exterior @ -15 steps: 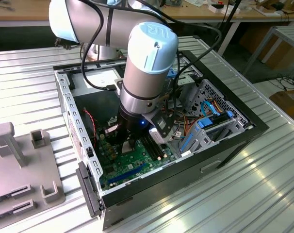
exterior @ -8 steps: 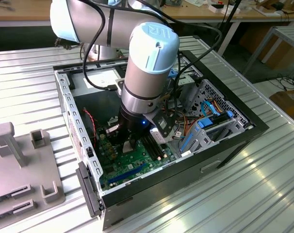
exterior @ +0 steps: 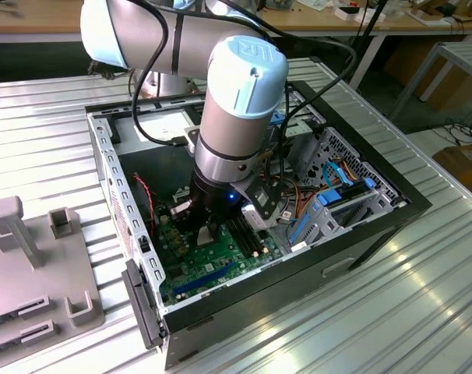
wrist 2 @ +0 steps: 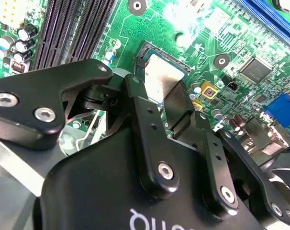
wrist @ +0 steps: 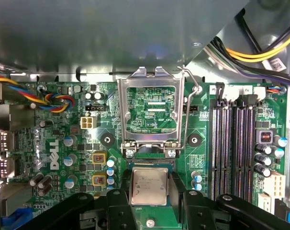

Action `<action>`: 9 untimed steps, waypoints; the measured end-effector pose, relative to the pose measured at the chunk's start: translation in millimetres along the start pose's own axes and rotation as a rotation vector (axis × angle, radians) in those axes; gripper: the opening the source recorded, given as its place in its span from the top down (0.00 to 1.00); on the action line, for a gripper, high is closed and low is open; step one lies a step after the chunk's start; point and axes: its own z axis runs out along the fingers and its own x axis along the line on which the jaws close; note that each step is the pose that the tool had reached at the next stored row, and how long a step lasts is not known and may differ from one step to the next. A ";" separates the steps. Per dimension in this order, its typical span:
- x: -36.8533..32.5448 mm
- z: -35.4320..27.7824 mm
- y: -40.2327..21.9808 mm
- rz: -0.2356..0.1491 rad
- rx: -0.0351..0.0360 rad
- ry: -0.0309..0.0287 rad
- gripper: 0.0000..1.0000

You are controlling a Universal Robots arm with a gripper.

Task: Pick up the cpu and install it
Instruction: 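Place the cpu into insertion slot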

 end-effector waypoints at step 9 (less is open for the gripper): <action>-0.1 0.0 0.6 -0.054 0.0011 0.0002 0.56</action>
